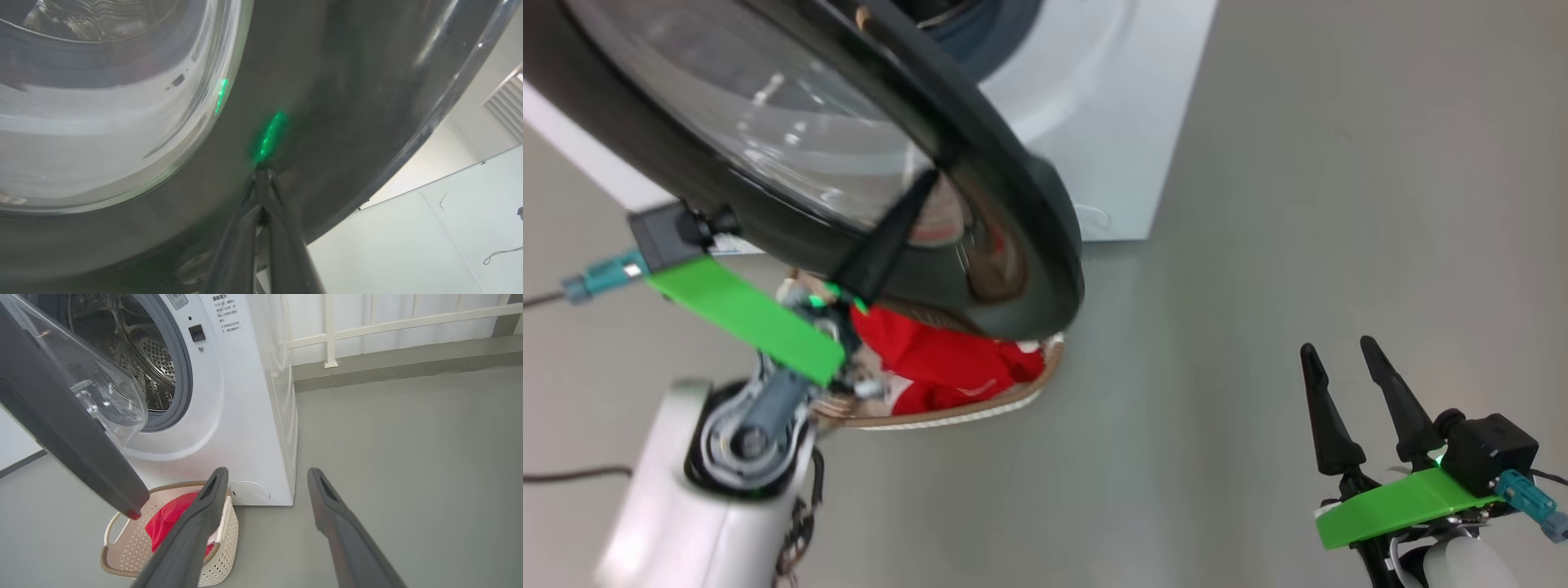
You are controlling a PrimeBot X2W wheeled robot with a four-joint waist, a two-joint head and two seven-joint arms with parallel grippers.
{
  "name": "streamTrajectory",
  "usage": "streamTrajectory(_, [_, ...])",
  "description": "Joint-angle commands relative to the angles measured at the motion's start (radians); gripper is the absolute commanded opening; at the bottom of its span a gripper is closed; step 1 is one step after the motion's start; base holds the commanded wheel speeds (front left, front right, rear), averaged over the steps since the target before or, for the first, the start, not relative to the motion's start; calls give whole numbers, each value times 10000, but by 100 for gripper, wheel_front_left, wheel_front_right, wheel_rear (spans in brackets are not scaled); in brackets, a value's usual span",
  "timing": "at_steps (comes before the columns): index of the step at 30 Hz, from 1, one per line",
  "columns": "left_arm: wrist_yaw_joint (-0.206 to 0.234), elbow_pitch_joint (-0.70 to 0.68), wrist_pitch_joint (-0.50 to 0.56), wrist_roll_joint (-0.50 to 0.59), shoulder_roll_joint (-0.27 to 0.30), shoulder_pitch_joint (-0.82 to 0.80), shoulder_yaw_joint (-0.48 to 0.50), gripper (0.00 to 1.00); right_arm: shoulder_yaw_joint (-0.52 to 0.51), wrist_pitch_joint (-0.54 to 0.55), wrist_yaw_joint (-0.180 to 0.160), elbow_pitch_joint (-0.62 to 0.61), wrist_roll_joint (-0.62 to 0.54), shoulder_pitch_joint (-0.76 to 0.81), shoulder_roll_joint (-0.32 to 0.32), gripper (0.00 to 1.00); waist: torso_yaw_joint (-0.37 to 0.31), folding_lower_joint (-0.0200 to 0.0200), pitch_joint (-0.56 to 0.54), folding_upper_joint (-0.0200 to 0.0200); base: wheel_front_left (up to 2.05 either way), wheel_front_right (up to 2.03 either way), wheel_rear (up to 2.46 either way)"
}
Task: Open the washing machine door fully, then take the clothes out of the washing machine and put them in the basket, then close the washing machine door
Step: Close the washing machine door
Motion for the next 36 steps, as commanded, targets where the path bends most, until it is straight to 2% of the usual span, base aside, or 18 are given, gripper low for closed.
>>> streamTrajectory(1, [-58,-152,-211,192,300,-474,255,0,206,-63,73,-275,55,-226,-70,100,-421,0,397,-1,0,0,0])
streamTrajectory(9, [-58,1050,-1737,265,796,-2116,-348,0,273,-63,73,-366,309,-416,-70,100,-1075,0,811,-1,0,0,0])
streamTrajectory(20, [-58,2352,-2794,-157,1474,-3641,-1124,0,459,-63,73,-429,592,-545,-70,100,-1723,0,1063,-1,0,0,0])
streamTrajectory(27, [-58,2640,-3115,-463,1750,-3769,-1520,0,410,-63,73,-399,600,-538,-70,100,-1712,0,1008,-1,0,0,0])
streamTrajectory(36, [-58,2624,-3899,-393,1976,-3072,-2362,0,316,-63,73,-255,343,-347,-70,100,-1288,0,420,-1,0,0,0])
